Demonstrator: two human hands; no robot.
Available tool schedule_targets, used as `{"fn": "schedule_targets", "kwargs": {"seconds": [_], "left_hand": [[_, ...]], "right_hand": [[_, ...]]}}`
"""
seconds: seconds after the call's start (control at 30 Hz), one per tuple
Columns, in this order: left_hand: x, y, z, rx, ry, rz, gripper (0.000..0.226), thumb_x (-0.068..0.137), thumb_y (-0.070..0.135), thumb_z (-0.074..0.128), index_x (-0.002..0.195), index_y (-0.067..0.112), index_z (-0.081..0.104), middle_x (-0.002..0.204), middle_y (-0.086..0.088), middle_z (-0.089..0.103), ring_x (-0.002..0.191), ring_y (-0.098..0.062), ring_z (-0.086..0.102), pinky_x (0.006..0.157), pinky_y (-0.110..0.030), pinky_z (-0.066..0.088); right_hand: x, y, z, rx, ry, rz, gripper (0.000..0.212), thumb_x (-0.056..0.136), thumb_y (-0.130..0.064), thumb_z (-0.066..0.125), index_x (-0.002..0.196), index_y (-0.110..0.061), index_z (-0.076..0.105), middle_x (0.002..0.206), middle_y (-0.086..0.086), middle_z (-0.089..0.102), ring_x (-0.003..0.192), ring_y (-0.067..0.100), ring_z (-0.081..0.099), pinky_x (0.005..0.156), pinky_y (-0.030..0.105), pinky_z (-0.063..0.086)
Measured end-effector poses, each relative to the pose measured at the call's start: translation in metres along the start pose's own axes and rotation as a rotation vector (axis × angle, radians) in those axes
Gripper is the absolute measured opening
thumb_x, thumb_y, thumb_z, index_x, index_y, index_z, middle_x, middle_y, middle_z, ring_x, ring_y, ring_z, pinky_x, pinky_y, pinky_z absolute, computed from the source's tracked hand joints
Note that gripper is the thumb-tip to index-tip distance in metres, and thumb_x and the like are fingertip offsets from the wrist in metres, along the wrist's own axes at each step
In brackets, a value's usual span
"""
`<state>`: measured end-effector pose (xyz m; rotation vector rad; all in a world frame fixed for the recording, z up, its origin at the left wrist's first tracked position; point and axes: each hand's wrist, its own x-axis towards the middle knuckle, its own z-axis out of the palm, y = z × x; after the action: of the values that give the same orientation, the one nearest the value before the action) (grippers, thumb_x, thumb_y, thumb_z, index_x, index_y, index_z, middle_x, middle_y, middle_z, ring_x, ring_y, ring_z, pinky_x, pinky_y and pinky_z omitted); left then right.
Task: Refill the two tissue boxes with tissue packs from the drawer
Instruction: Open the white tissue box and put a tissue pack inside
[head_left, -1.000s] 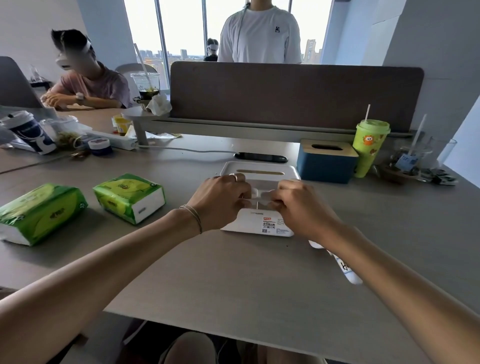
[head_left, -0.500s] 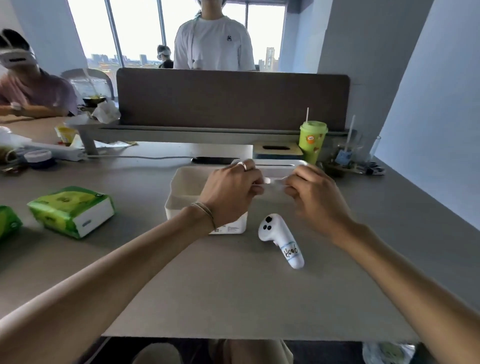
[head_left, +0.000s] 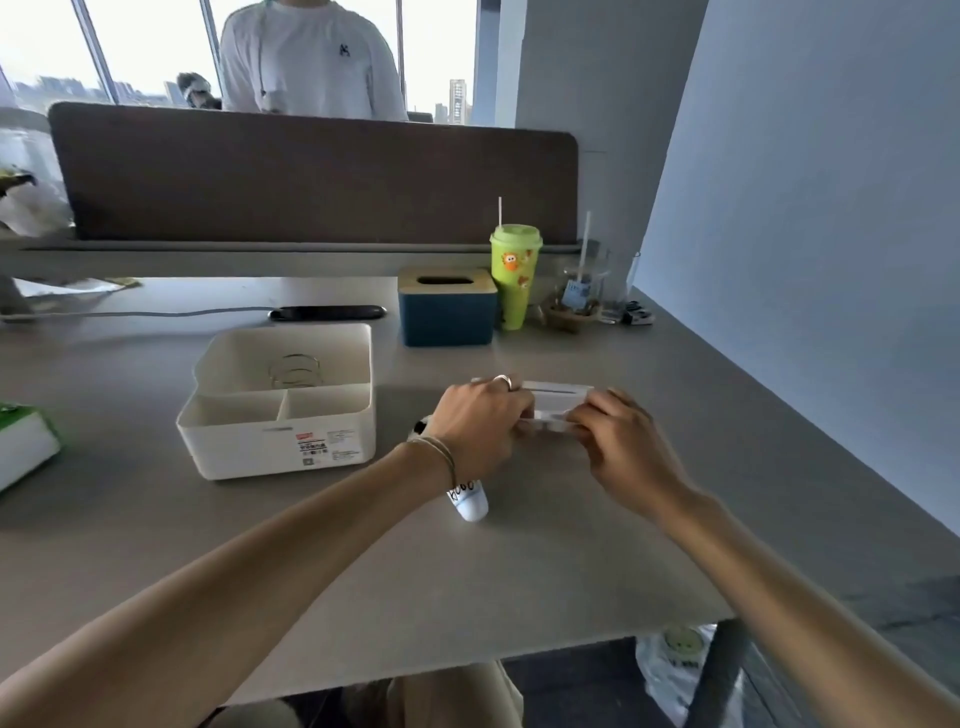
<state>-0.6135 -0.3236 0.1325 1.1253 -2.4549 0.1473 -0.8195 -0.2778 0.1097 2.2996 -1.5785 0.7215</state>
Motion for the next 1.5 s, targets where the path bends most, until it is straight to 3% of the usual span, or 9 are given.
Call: {"fn": "schedule_targets", "kwargs": {"seconds": [0.37, 0.5, 0.63, 0.9, 1.17, 1.5], "left_hand": [[0.014, 0.014, 0.018, -0.001, -0.232, -0.068, 0.016, 0.092, 0.029, 0.056, 0.100, 0.026, 0.068, 0.107, 0.002, 0.069, 0.097, -0.024, 0.065, 0.072, -0.030, 0.042], [0.011, 0.009, 0.005, -0.018, -0.132, -0.086, 0.027, 0.094, 0.050, 0.053, 0.093, 0.025, 0.064, 0.099, 0.002, 0.063, 0.084, -0.021, 0.059, 0.067, -0.032, 0.039], [0.000, -0.009, -0.020, 0.018, -0.049, -0.130, 0.021, 0.094, 0.039, 0.054, 0.103, 0.025, 0.065, 0.099, 0.000, 0.064, 0.080, -0.018, 0.053, 0.067, -0.032, 0.042], [-0.055, -0.080, -0.077, 0.098, 0.063, -0.235, 0.023, 0.089, 0.028, 0.059, 0.112, 0.026, 0.065, 0.106, 0.002, 0.065, 0.099, -0.020, 0.061, 0.077, -0.031, 0.044], [-0.136, -0.154, -0.140, 0.198, 0.111, -0.434, 0.025, 0.091, 0.027, 0.059, 0.115, 0.025, 0.064, 0.114, 0.001, 0.067, 0.106, -0.022, 0.061, 0.088, -0.033, 0.045], [-0.239, -0.250, -0.199, 0.232, 0.106, -0.708, 0.030, 0.091, 0.032, 0.061, 0.121, 0.026, 0.062, 0.117, 0.000, 0.065, 0.106, -0.023, 0.061, 0.081, -0.035, 0.048]], "right_hand": [[-0.016, 0.011, 0.009, 0.016, -0.106, 0.119, 0.024, 0.092, -0.021, 0.066, 0.113, -0.026, 0.076, 0.101, -0.005, 0.071, 0.101, 0.020, 0.062, 0.083, 0.036, 0.055], [-0.004, -0.001, 0.000, 0.022, -0.066, 0.124, 0.013, 0.092, -0.023, 0.065, 0.099, -0.021, 0.075, 0.097, -0.004, 0.070, 0.097, 0.021, 0.063, 0.079, 0.035, 0.050], [0.022, -0.030, -0.007, 0.040, -0.002, 0.077, 0.015, 0.092, -0.019, 0.065, 0.104, -0.017, 0.074, 0.104, 0.001, 0.072, 0.099, 0.024, 0.063, 0.084, 0.038, 0.047], [0.083, -0.119, 0.004, 0.120, 0.024, -0.040, 0.029, 0.095, -0.016, 0.061, 0.123, -0.012, 0.067, 0.118, 0.006, 0.069, 0.108, 0.026, 0.061, 0.082, 0.030, 0.038], [0.135, -0.231, 0.027, 0.193, 0.012, -0.230, 0.031, 0.095, -0.021, 0.061, 0.125, -0.018, 0.064, 0.127, 0.002, 0.068, 0.116, 0.022, 0.061, 0.095, 0.035, 0.047], [0.184, -0.378, 0.069, 0.369, -0.050, -0.319, 0.031, 0.089, -0.019, 0.064, 0.120, -0.022, 0.067, 0.117, 0.000, 0.071, 0.107, 0.022, 0.064, 0.090, 0.038, 0.053]]}}
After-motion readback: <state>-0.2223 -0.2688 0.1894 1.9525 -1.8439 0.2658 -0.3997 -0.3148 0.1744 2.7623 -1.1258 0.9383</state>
